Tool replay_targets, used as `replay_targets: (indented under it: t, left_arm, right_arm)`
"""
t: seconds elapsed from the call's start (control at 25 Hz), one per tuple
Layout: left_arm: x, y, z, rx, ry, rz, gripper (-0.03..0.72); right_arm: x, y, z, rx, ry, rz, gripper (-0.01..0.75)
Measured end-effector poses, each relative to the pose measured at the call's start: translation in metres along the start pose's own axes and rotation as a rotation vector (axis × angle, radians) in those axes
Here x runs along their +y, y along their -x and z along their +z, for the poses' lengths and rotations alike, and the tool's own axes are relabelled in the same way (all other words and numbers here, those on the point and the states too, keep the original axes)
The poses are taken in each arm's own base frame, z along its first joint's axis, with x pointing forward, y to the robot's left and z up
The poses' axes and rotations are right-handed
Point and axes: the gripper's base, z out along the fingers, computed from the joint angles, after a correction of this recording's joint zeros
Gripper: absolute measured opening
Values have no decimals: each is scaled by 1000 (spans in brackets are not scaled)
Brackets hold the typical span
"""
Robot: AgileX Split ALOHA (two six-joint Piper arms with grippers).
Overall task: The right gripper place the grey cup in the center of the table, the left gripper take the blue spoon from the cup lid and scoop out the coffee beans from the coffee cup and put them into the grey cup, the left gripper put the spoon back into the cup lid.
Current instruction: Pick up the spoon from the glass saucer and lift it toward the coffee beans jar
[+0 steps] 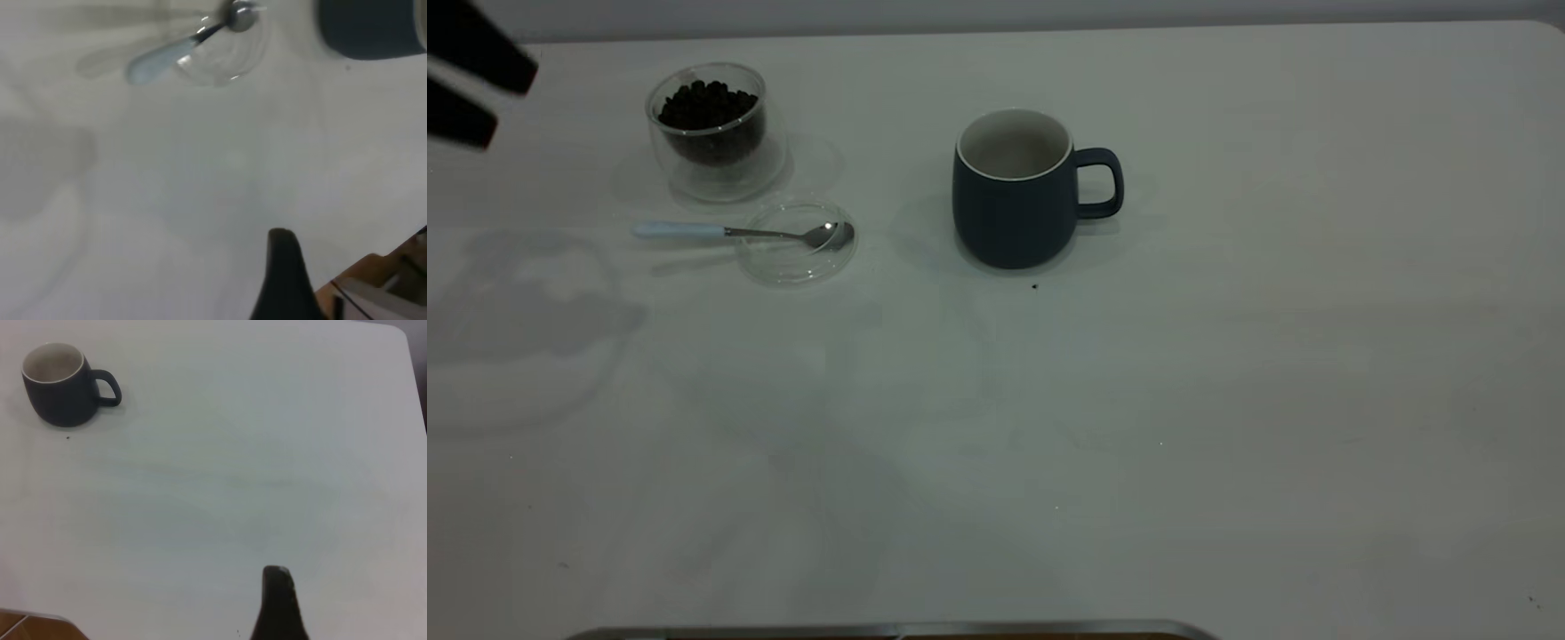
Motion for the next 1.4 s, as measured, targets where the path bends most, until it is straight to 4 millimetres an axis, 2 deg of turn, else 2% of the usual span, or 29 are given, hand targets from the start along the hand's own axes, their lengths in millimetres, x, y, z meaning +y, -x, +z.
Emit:
replay_targets:
  t: [0.16,0.56,1.12,1.4]
  left_arm:
    - [34,-7,8,11,-32,-56,592]
    - [72,-6,44,-33,-51,-19,592]
    - [97,5,85,-135,-154,27,592]
    - [96,17,110,-130,-214,37,592]
  right_arm:
    - [0,0,0,0,0,0,588]
    - [0,0,0,0,0,0,588]
    - [0,0,0,0,0,0,578]
    - [0,0,0,0,0,0,578]
